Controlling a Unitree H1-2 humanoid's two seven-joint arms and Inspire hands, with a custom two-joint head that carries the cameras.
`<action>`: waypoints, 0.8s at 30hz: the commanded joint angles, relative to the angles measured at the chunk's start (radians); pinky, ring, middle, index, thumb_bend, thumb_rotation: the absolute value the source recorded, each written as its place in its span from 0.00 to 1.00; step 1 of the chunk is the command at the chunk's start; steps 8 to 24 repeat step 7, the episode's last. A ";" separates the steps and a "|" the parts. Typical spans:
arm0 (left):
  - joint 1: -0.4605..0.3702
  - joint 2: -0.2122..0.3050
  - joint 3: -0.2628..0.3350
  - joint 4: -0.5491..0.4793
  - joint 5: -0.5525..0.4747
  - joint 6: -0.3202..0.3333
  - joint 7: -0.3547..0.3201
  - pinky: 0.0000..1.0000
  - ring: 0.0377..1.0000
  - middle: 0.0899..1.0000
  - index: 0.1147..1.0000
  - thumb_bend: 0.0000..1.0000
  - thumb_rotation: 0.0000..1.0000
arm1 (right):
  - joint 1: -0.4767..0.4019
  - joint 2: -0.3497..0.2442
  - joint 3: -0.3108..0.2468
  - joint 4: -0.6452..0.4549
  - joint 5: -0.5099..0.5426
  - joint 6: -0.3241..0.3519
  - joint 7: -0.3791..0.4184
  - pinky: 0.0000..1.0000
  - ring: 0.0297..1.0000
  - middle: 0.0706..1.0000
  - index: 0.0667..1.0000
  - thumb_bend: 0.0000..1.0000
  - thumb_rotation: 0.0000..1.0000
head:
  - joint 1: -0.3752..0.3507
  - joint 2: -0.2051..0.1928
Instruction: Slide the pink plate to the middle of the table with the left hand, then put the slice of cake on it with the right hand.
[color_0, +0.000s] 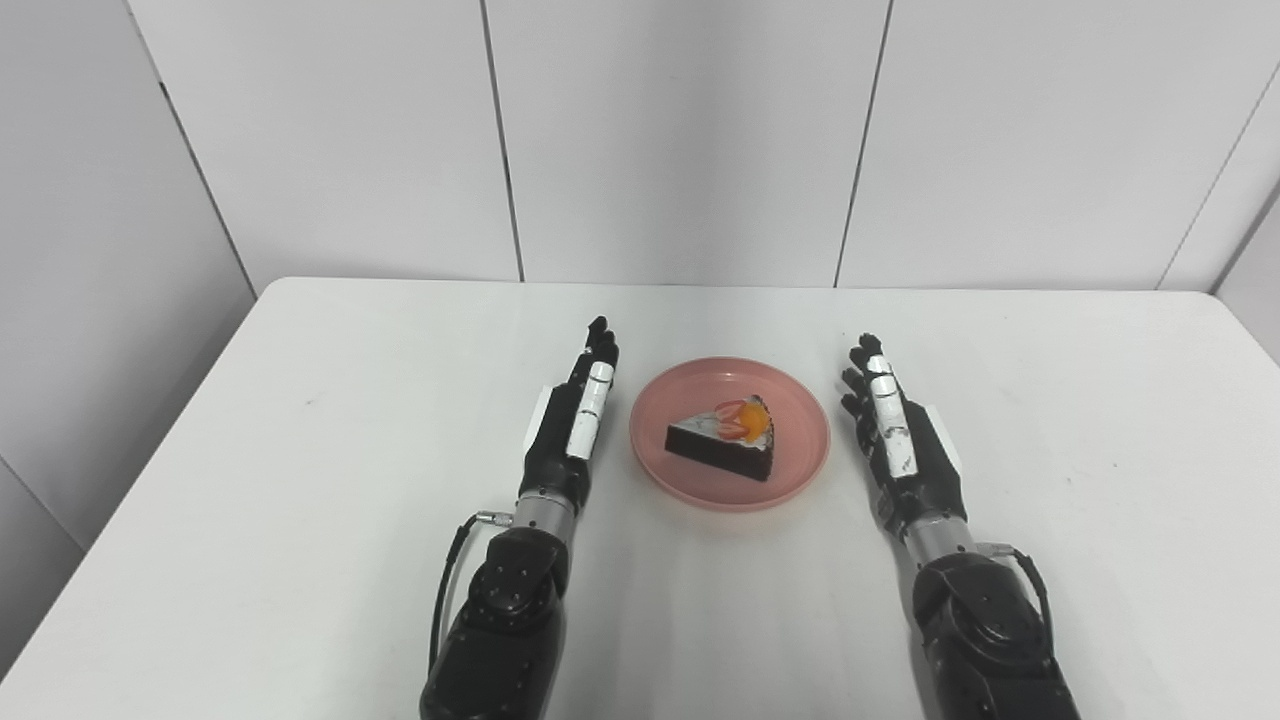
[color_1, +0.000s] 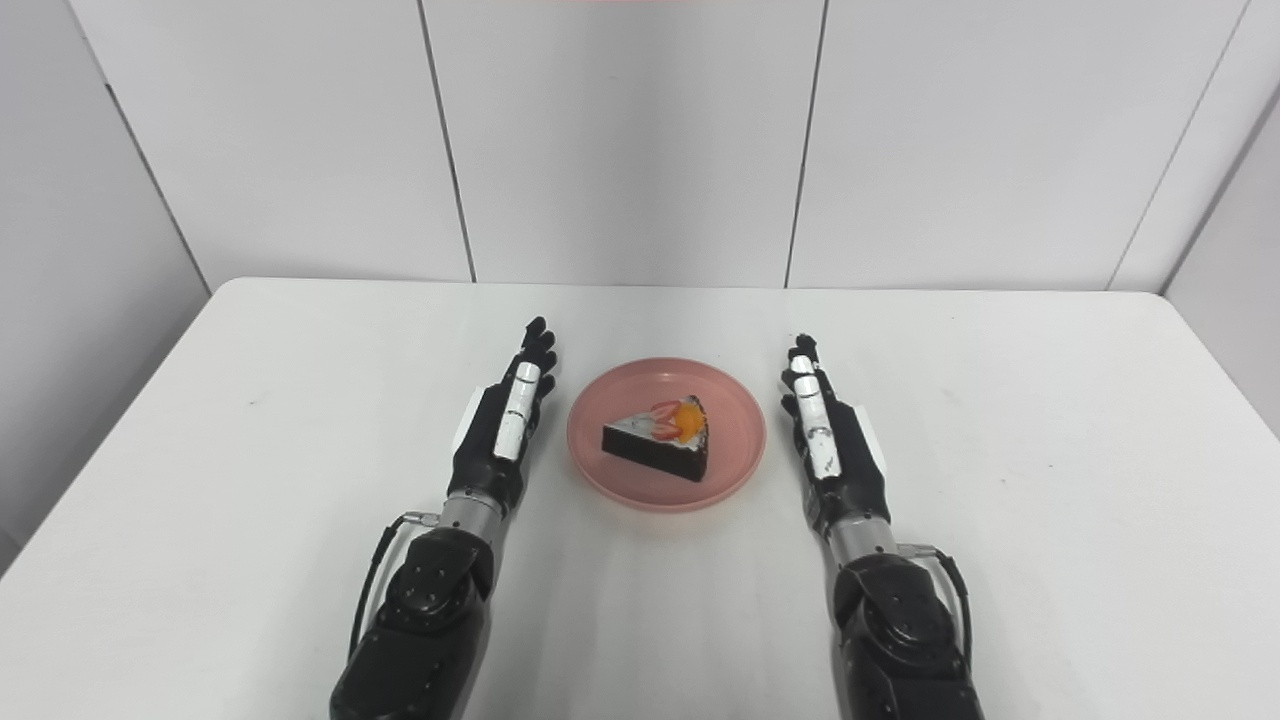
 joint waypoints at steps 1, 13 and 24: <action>-0.004 0.000 0.004 0.015 -0.007 -0.021 -0.001 1.00 1.00 1.00 1.00 0.66 1.00 | -0.039 0.008 -0.005 -0.014 0.009 -0.016 0.009 1.00 1.00 1.00 1.00 0.61 0.96 | -0.001 -0.001; 0.003 0.001 0.004 -0.008 -0.010 0.011 -0.008 1.00 1.00 1.00 1.00 0.67 1.00 | -0.040 0.013 -0.007 -0.003 0.013 -0.029 0.007 1.00 1.00 1.00 1.00 0.59 0.96 | -0.003 0.000; 0.003 0.001 0.004 -0.008 -0.010 0.011 -0.008 1.00 1.00 1.00 1.00 0.67 1.00 | -0.040 0.013 -0.007 -0.003 0.013 -0.029 0.007 1.00 1.00 1.00 1.00 0.59 0.96 | -0.003 0.000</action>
